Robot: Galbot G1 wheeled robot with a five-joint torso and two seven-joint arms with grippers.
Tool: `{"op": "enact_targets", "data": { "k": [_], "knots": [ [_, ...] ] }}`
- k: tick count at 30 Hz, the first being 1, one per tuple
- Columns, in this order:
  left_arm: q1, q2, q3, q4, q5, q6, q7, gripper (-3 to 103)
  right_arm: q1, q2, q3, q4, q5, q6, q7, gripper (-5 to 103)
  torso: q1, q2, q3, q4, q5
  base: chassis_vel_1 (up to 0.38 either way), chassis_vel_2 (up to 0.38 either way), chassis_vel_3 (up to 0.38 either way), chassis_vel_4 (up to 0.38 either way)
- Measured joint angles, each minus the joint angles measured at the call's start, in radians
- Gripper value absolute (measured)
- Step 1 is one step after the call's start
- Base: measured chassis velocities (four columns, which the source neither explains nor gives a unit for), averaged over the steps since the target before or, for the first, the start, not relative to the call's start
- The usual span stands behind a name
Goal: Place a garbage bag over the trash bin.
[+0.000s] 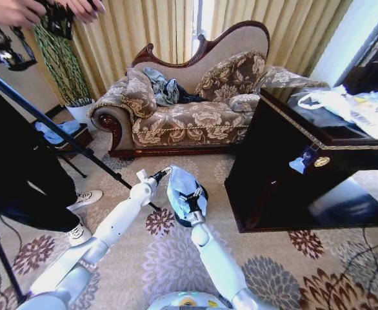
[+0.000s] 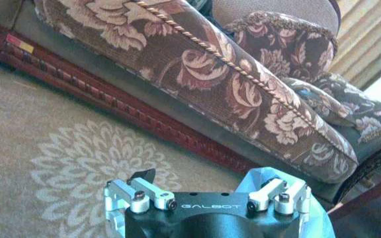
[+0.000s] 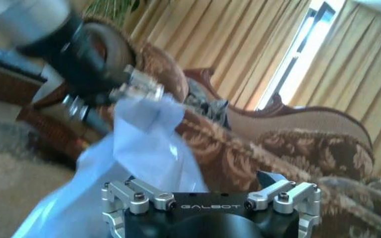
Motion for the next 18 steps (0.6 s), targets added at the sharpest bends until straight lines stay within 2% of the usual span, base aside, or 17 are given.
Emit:
{"op": "enact_targets", "data": {
  "k": [5,9,11,12,13,16,17,18],
  "knots": [
    [0.005,0.007,0.003,0.002,0.036,-0.01,0.013,99,0.023,-0.001,-0.031,0.039,0.029,-0.016,-0.003,100,0.0,0.0,0.0,0.0,0.0,0.0,0.0,0.0,0.0],
    [0.015,0.014,0.007,0.002,0.096,-0.031,0.03,99,0.055,-0.001,-0.049,0.039,0.037,-0.019,-0.009,100,0.0,0.0,0.0,0.0,-0.0001,0.0,0.0,0.0,0.0],
    [0.028,0.025,0.007,-0.003,0.161,-0.058,0.05,99,0.072,-0.004,-0.057,0.028,0.043,-0.019,-0.016,100,0.0,0.0,0.0,-0.0001,-0.0001,0.0,0.0,0.0,0.0],
    [0.044,0.039,0.007,-0.014,0.228,-0.087,0.069,99,0.085,-0.004,-0.061,0.019,0.045,-0.019,-0.02,100,0.0,0.0,0.0,-0.0001,-0.0001,0.0,0.0,0.0,0.0],
    [0.044,0.039,0.007,-0.014,0.228,-0.087,0.069,99,0.085,-0.004,-0.061,0.019,0.045,-0.019,-0.02,100,0.0,0.0,0.0,-0.0001,-0.0001,0.0,0.0,0.0,0.0],
    [0.095,0.088,0.005,-0.073,0.371,-0.145,0.117,99,0.109,-0.003,-0.061,-0.005,0.047,-0.019,-0.026,100,0.0,0.0,0.0,0.0004,0.0,0.0,0.0,0.0,0.0],
    [0.095,0.088,0.005,-0.073,0.371,-0.145,0.117,99,0.109,-0.003,-0.061,-0.005,0.047,-0.019,-0.026,100,0.0,0.0,0.0,0.0004,0.0,0.0,0.0,0.0,0.0],
    [0.101,0.098,0.01,-0.082,0.408,-0.162,0.131,99,0.11,-0.005,-0.051,-0.009,0.046,-0.019,-0.028,100,0.0,0.0,0.0,0.0006,0.0003,0.0,0.0,0.0,0.0]
  ]
}}
